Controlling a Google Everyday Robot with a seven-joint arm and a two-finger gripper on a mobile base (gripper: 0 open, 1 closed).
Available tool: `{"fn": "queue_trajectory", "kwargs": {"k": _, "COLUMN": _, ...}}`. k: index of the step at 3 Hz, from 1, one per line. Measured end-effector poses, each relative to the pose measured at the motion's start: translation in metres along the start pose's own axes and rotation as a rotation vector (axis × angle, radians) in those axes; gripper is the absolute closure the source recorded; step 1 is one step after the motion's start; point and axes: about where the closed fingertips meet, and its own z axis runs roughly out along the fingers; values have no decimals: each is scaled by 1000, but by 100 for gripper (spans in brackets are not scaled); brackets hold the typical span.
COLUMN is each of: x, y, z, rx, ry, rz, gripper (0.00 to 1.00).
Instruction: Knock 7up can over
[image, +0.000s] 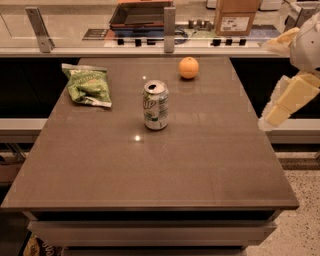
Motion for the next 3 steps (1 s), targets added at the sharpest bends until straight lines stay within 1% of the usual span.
{"fn": "queue_trajectory", "kwargs": {"k": 1, "x": -11, "y": -9, "z": 27, "rx": -43, "ry": -181, "rz": 2, "gripper": 0}}
{"fn": "queue_trajectory", "kwargs": {"k": 2, "x": -19, "y": -13, "z": 53, "rx": -128, "ry": -343, "rz": 2, "gripper": 0}}
{"fn": "queue_trajectory", "kwargs": {"k": 3, "x": -22, "y": -10, "z": 75, "rx": -208, "ry": -470, "rz": 36, "gripper": 0}}
